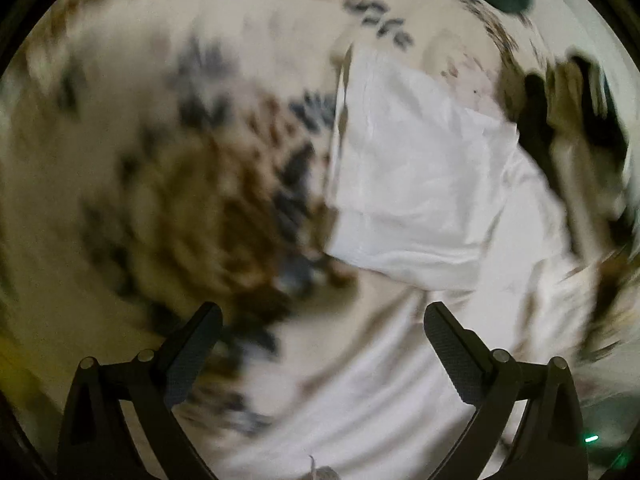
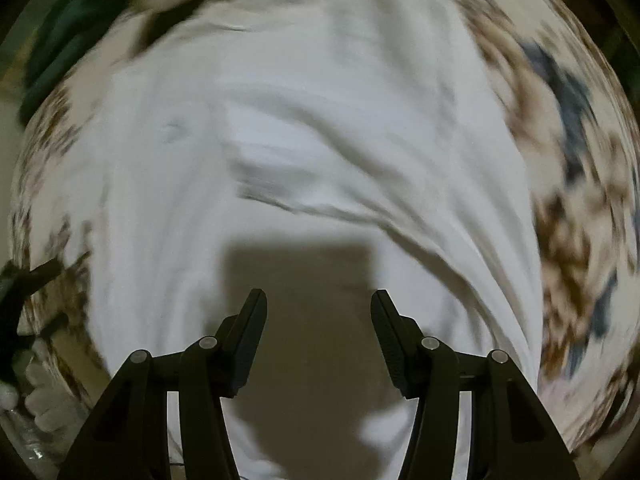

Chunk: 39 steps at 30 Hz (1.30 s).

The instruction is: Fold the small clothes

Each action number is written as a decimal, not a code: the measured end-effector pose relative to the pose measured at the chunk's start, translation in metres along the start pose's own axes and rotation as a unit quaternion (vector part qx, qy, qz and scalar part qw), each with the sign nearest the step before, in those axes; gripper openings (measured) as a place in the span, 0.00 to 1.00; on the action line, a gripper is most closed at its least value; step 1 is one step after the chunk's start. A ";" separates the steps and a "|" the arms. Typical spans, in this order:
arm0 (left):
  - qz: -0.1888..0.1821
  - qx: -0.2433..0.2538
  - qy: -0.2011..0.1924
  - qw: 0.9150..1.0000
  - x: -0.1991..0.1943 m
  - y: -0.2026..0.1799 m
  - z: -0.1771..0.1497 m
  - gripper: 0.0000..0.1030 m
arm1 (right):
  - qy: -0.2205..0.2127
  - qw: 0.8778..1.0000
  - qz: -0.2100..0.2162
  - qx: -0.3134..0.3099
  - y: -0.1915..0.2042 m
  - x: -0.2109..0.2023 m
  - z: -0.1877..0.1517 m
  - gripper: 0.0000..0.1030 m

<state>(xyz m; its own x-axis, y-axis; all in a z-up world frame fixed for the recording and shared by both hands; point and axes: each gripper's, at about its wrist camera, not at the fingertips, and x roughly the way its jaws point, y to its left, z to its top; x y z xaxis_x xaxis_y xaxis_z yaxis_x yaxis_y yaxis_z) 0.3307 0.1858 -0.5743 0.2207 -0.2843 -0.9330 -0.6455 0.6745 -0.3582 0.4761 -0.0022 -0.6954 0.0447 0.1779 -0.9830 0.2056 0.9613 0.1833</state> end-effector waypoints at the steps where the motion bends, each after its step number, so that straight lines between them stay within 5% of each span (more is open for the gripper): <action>1: -0.028 -0.026 0.010 0.999 0.005 0.005 0.002 1.00 | 0.004 1.000 0.005 0.017 -0.008 0.001 -0.001 0.55; 4: -0.084 -0.083 0.021 0.993 0.020 0.012 0.007 0.98 | 0.006 0.996 0.033 0.087 -0.037 0.005 -0.007 0.55; 6: -0.091 -0.092 0.002 0.992 0.025 0.007 0.014 0.88 | 0.003 0.993 0.039 0.109 -0.047 0.003 -0.010 0.55; 8: -0.074 -0.077 -0.019 0.994 0.029 -0.005 0.022 0.65 | 0.000 0.992 0.040 0.123 -0.053 0.000 -0.013 0.55; 10: -0.054 -0.055 -0.031 0.997 0.033 -0.018 0.030 0.20 | -0.002 0.991 0.036 0.126 -0.055 -0.002 -0.015 0.55; 13: -0.035 -0.028 -0.067 0.997 0.029 -0.033 0.042 0.06 | -0.006 0.992 0.030 0.122 -0.059 -0.008 -0.021 0.55; 16: -0.019 0.038 -0.115 0.992 0.010 -0.060 0.041 0.04 | -0.012 0.993 0.025 0.117 -0.064 -0.014 -0.029 0.55; 20: 0.008 0.178 -0.166 0.970 -0.005 -0.117 0.015 0.04 | -0.010 0.992 0.022 0.122 -0.083 -0.025 -0.043 0.55; 25: 0.021 0.349 -0.162 0.923 0.010 -0.185 -0.053 0.04 | -0.013 0.990 0.020 0.138 -0.129 -0.054 -0.057 0.55; 28: 0.029 0.433 -0.123 0.893 0.038 -0.212 -0.100 0.05 | -0.013 0.989 0.019 0.143 -0.145 -0.067 -0.068 0.55; 30: 0.050 0.460 -0.102 0.881 0.053 -0.216 -0.124 0.09 | -0.008 0.989 0.020 0.144 -0.161 -0.078 -0.078 0.55; 33: 0.062 0.470 -0.101 0.875 0.055 -0.208 -0.137 0.12 | -0.003 0.990 0.023 0.142 -0.181 -0.095 -0.082 0.55; 35: 0.059 0.463 -0.107 0.878 0.047 -0.198 -0.135 0.26 | -0.005 0.990 0.022 0.138 -0.189 -0.108 -0.084 0.55; 37: 0.058 0.443 -0.114 0.887 0.036 -0.190 -0.129 0.58 | -0.011 0.991 0.026 0.129 -0.190 -0.121 -0.086 0.55; 39: 0.060 0.418 -0.122 0.898 0.023 -0.179 -0.126 0.74 | -0.023 0.993 0.035 0.115 -0.192 -0.137 -0.085 0.55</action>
<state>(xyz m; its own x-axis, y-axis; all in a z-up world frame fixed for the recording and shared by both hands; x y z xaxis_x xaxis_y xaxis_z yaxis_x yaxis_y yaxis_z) 0.3592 -0.0271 -0.5271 0.4049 -0.0861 -0.9103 0.0767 0.9952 -0.0601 0.3474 -0.1937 -0.5965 0.1096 0.2278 -0.9675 0.4178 0.8727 0.2527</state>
